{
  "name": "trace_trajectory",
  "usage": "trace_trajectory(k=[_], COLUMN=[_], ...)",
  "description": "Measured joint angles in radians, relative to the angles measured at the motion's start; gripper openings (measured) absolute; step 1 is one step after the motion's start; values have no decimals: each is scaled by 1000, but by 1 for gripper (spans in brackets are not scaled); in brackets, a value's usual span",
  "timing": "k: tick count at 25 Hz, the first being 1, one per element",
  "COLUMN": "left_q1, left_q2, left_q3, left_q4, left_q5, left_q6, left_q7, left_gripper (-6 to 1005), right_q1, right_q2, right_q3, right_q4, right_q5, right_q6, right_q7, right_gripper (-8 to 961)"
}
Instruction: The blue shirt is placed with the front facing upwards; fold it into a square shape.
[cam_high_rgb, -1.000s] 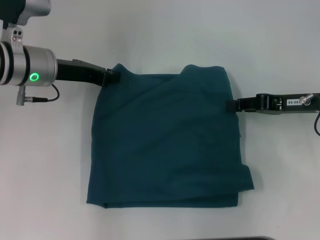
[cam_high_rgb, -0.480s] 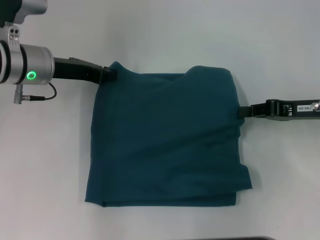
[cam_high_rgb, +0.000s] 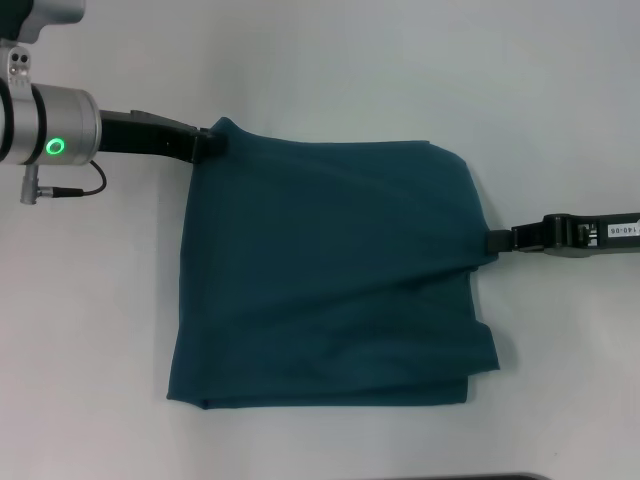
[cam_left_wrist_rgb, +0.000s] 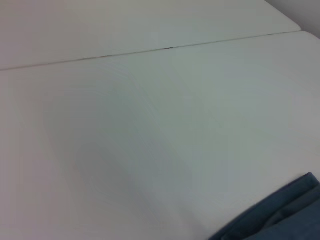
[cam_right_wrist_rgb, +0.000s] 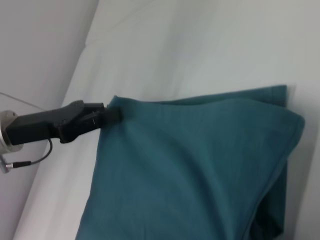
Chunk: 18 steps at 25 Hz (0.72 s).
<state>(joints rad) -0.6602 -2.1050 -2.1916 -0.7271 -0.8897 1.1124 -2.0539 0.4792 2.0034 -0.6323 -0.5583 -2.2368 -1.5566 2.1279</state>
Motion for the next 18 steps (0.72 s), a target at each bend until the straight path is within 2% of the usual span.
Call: trace_trajectory(k=[11,17,18], left_q1=[2,6,6], left_q2=[1,1,2], left_q3=[-1,0,-1], left_q4=[0,-1,-1], left_q5=[0,0,-1], left_q6=[-4,-12,-11], left_q7=[0,-10,-12], left_gripper=[78,79,79], right_q1=[1,1,-1], right_q2=[-1,-9,-11], right_q3=[6,10,14], right_q4=[-3,-7,-10], right_q5=[-9,-5,-3], right_q6=[5,-2,-4], right_q7=[4,22,25], right_gripper=[21,26,69])
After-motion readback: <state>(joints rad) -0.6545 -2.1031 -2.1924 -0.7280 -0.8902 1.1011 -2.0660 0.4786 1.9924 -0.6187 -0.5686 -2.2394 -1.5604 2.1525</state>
